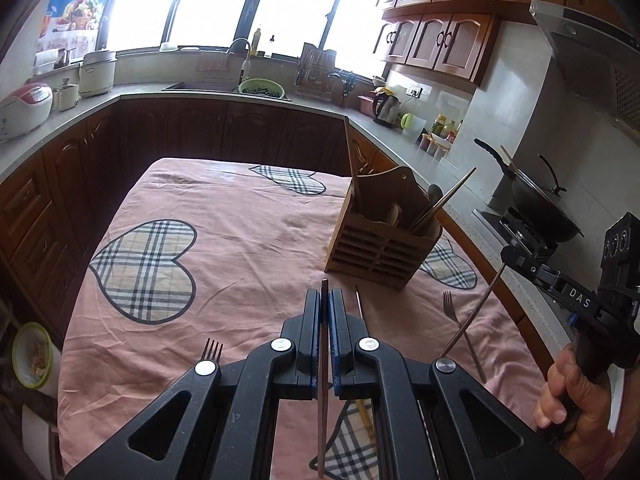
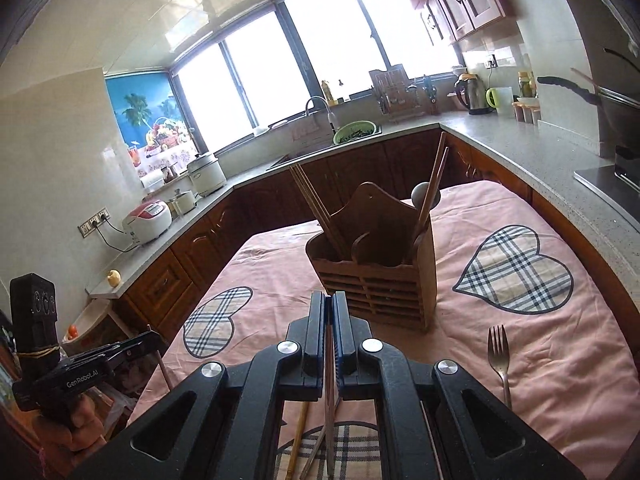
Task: Organize utensils
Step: 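Lift both held chopsticks and carry them over the wooden holder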
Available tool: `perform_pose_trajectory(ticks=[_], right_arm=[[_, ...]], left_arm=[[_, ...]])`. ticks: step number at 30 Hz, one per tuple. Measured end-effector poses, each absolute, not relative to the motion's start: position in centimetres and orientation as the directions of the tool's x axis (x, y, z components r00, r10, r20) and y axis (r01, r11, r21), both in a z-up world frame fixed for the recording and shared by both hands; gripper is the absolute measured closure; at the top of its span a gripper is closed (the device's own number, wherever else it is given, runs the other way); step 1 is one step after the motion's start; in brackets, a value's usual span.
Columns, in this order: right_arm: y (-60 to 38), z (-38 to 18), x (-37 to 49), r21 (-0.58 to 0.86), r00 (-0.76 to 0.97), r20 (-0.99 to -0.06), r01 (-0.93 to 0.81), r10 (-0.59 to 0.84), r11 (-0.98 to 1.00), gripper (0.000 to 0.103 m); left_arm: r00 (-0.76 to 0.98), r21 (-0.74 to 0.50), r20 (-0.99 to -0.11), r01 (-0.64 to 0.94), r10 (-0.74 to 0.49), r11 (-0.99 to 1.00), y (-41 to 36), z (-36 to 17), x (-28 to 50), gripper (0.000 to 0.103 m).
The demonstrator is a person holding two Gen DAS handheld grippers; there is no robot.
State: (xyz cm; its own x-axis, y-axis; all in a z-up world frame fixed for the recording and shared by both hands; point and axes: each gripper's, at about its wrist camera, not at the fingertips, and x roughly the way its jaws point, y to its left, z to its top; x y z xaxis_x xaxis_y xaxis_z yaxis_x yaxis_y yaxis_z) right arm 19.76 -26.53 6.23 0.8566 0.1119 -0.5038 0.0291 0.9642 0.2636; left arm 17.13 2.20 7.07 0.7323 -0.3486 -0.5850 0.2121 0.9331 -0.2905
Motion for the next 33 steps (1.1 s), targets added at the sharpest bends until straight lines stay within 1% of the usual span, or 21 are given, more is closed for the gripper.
perform_pose_trajectory(ticks=[13, 33], right_arm=[[-26.8, 7.9, 18.6, 0.257, 0.882, -0.46, 0.027, 0.098, 0.966, 0.099], [-27.9, 8.5, 19.4, 0.263, 0.898, -0.433, 0.047, 0.074, 0.964, 0.099]], left_arm=[[0.763, -0.293, -0.549, 0.206, -0.341, 0.934, 2.6, 8.1, 17.0, 0.1], [0.785, -0.307, -0.513, 0.21, -0.347, 0.928, 2.8, 9.1, 18.9, 0.1]])
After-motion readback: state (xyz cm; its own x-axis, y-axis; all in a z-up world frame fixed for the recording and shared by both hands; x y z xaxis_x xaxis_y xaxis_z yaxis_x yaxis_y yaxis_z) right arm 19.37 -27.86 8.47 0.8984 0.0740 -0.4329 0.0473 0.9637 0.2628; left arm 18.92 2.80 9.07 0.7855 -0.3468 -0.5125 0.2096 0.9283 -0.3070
